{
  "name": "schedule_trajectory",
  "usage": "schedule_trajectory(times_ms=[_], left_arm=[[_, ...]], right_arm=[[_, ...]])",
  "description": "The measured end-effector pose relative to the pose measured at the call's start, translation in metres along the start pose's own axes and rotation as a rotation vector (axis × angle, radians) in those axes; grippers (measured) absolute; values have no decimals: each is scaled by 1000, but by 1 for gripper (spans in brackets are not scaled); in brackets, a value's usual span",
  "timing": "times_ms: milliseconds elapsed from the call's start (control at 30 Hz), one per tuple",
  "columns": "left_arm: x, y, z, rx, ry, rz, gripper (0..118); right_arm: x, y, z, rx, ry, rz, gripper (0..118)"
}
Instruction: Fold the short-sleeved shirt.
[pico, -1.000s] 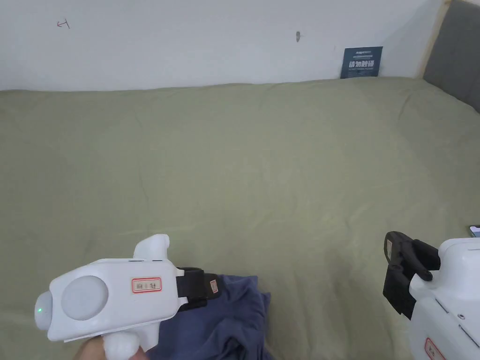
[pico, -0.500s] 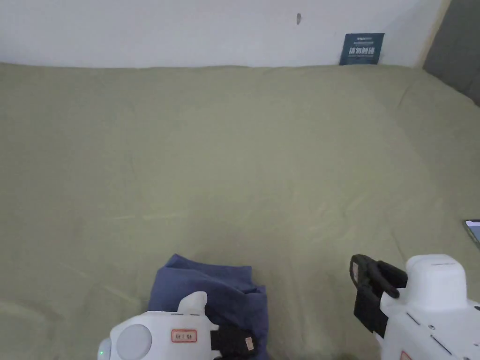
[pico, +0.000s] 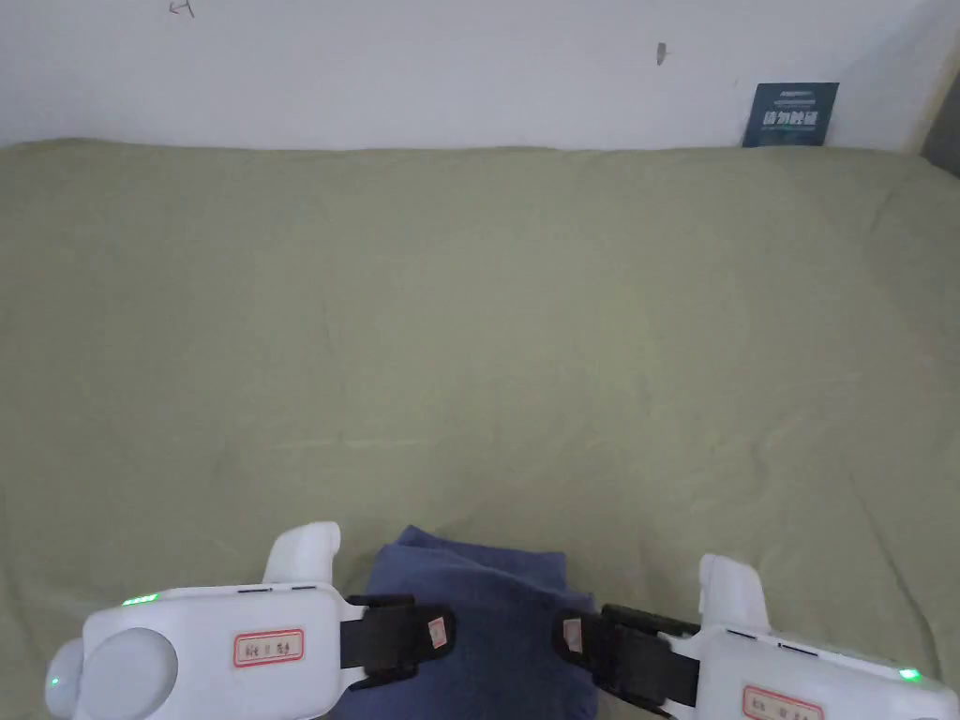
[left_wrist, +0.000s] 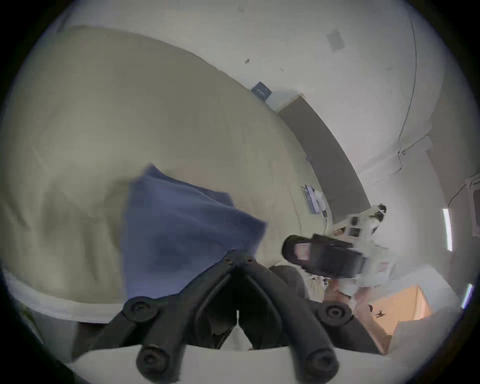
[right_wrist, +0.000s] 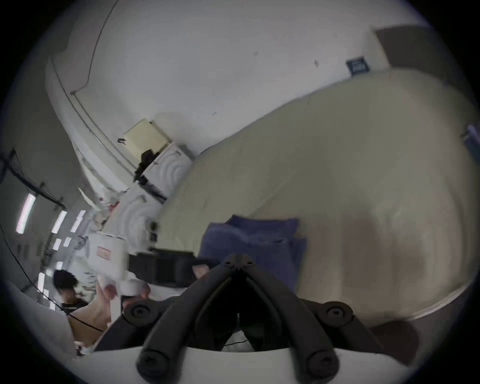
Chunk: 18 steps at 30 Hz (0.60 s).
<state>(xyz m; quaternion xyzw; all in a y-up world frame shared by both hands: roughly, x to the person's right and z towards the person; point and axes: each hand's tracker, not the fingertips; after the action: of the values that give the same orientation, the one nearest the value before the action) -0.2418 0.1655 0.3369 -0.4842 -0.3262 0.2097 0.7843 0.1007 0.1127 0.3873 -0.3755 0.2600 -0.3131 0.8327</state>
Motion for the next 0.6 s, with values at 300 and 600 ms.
schedule_trajectory(times_ms=[300, 600], left_arm=[[-69, 27, 13, -5, 81, 68, 0], [-115, 40, -18, -112, -171, 183, 117]], right_arm=[[85, 15, -91, -179, 207, -307, 0], [126, 16, -100, -240, 425, -469, 0]])
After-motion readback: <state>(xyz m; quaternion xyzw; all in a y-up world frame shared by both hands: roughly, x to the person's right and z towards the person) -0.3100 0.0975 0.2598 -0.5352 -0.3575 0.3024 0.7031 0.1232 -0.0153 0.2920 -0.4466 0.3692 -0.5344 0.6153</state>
